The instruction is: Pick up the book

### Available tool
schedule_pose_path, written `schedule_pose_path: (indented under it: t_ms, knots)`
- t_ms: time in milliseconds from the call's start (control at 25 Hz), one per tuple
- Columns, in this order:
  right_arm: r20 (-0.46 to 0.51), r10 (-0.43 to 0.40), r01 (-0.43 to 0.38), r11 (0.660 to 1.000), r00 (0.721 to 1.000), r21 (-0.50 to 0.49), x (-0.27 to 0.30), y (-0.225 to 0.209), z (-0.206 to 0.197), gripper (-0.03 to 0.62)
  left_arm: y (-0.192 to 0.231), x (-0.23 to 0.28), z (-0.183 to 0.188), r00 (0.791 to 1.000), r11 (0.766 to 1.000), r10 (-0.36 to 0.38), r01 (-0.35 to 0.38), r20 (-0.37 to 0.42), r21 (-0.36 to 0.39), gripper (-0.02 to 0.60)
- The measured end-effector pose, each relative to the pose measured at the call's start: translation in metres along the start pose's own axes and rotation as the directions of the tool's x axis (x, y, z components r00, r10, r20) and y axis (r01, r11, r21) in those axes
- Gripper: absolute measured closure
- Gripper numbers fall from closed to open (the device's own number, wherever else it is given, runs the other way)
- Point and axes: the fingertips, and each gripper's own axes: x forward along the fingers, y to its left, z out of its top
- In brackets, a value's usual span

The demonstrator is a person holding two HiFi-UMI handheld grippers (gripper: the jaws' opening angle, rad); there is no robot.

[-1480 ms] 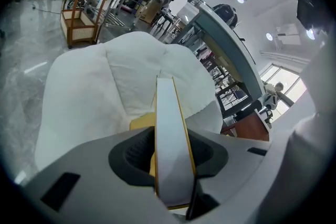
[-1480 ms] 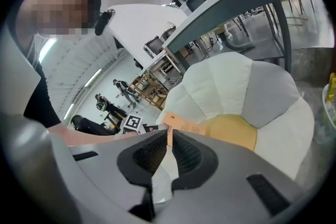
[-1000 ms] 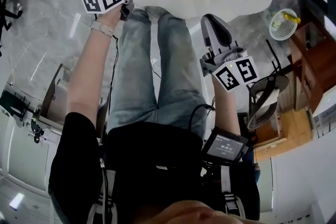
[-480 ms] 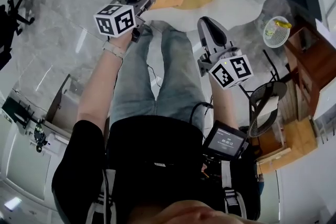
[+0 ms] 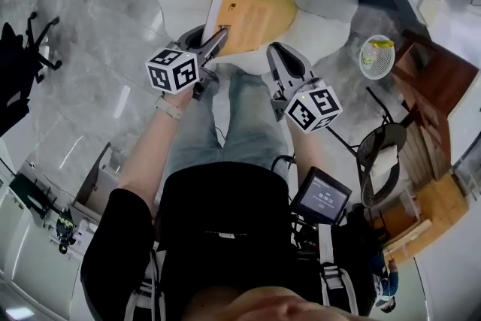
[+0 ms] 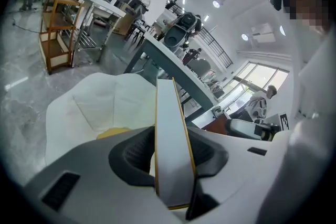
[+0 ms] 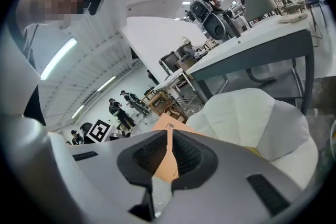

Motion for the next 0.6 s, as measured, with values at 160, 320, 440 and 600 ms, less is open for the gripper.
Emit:
schedule_pose_path:
  t_ms: [160, 320, 440, 600]
  knots:
    - [0.032, -0.001, 0.002, 1.0, 0.999, -0.013, -0.015, 0.025, 0.021, 0.546, -0.037, -0.025, 0.017, 1.0, 1.0, -0.025, 0.025, 0.018, 0.004, 0.426]
    - [0.05, -0.01, 0.011, 1.0, 0.999, -0.028, -0.029, 0.047, 0.038, 0.546, -0.069, -0.05, 0.035, 0.997, 0.998, -0.061, 0.06, 0.043, 0.009, 0.426]
    - [0.07, -0.017, 0.019, 0.999, 0.997, -0.035, -0.045, 0.064, 0.048, 0.546, -0.091, -0.069, 0.042, 0.996, 0.998, -0.065, 0.063, 0.054, 0.031, 0.426]
    - [0.125, -0.033, 0.04, 0.998, 0.992, -0.054, -0.06, 0.08, 0.072, 0.546, -0.115, -0.086, 0.065, 0.992, 0.993, -0.098, 0.092, 0.08, 0.073, 0.426]
